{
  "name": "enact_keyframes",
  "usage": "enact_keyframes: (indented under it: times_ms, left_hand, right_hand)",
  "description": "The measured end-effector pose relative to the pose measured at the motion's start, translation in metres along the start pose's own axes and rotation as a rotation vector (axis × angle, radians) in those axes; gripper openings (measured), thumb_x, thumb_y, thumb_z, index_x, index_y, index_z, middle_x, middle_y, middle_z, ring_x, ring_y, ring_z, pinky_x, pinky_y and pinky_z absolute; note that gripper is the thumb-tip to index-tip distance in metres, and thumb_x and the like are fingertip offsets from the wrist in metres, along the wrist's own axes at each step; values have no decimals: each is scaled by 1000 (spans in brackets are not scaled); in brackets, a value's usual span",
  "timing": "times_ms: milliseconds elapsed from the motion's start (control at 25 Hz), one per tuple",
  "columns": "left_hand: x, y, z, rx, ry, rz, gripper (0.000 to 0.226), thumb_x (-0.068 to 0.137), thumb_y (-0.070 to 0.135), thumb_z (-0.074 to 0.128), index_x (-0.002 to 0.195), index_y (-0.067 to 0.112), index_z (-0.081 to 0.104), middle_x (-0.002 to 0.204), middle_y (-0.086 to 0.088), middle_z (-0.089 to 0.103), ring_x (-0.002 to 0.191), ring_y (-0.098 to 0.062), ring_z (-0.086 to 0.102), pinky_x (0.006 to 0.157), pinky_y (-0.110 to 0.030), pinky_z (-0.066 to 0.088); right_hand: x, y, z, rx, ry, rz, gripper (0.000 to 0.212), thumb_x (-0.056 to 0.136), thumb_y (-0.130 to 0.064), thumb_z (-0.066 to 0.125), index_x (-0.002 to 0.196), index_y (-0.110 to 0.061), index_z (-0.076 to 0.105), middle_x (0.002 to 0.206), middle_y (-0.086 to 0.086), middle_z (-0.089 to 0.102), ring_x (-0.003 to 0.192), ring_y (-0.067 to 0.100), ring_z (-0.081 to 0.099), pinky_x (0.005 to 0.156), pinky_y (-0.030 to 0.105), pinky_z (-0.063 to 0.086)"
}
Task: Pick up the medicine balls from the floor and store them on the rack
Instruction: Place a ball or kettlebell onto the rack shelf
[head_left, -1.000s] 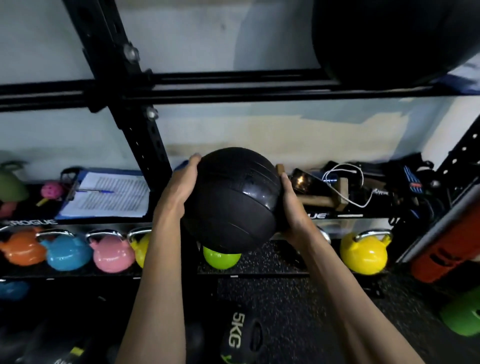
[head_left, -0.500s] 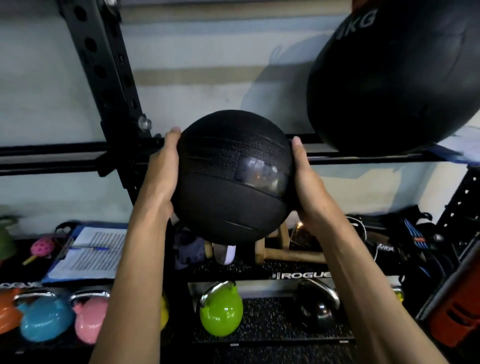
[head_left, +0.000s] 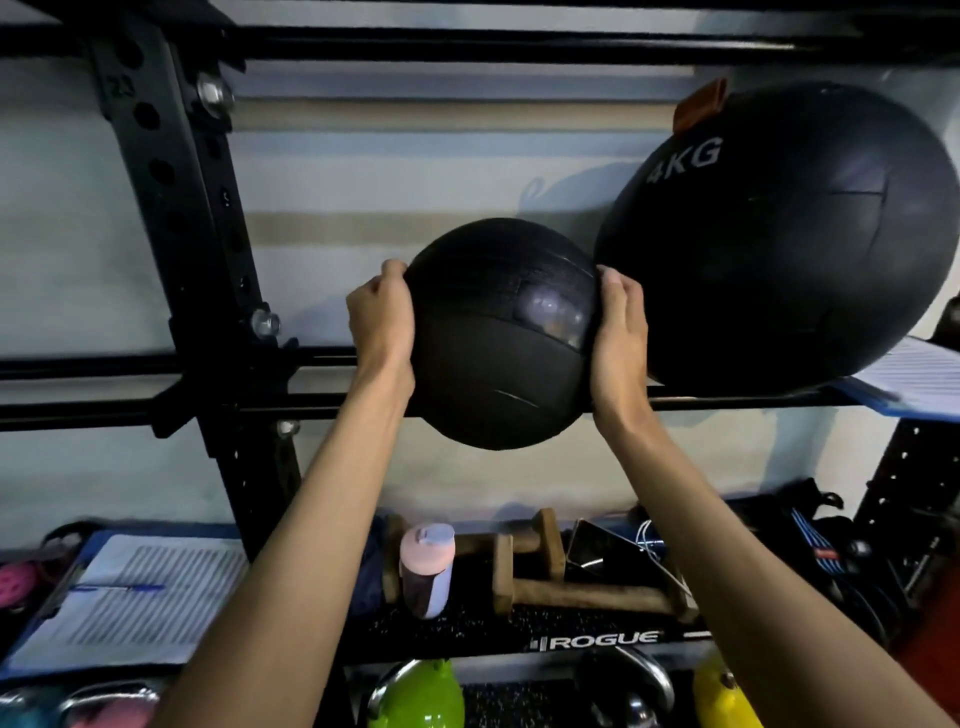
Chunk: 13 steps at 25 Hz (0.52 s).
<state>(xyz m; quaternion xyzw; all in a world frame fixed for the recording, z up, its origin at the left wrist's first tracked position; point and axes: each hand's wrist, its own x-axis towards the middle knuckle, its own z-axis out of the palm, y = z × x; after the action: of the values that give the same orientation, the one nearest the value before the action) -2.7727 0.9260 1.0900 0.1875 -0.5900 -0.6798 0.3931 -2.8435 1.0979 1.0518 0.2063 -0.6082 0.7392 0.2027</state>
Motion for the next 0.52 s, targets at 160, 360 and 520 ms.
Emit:
enact_keyframes:
  times_ms: [160,360,520]
  left_hand:
    - [27,9,21,-6,19,84,21,90,26,54,83,11,67,83,-6,65,79,-16,58,72,-34,46]
    - [46,-5,25,110,-48,329,21,92,27,54,92,13,70,99,-5,70,95,-17,64,85,-36,52]
    - [21,-57,23,252,-131,604,47,100,46,45,140,21,50,140,-2,50,134,-14,43,112,-27,34]
  right_hand:
    - [3,23,0,-92,-21,-405,39,105,-33,44,141,-19,46,138,2,51,130,14,49,110,40,43]
    - [27,24,6,-233,-11,-455,37,106,-32,42,138,-16,53,135,2,54,128,14,49,109,34,41]
    - [42,22,9,-404,-2,-357,41,108,-34,37,137,-14,57,135,3,56,128,14,48,98,0,25]
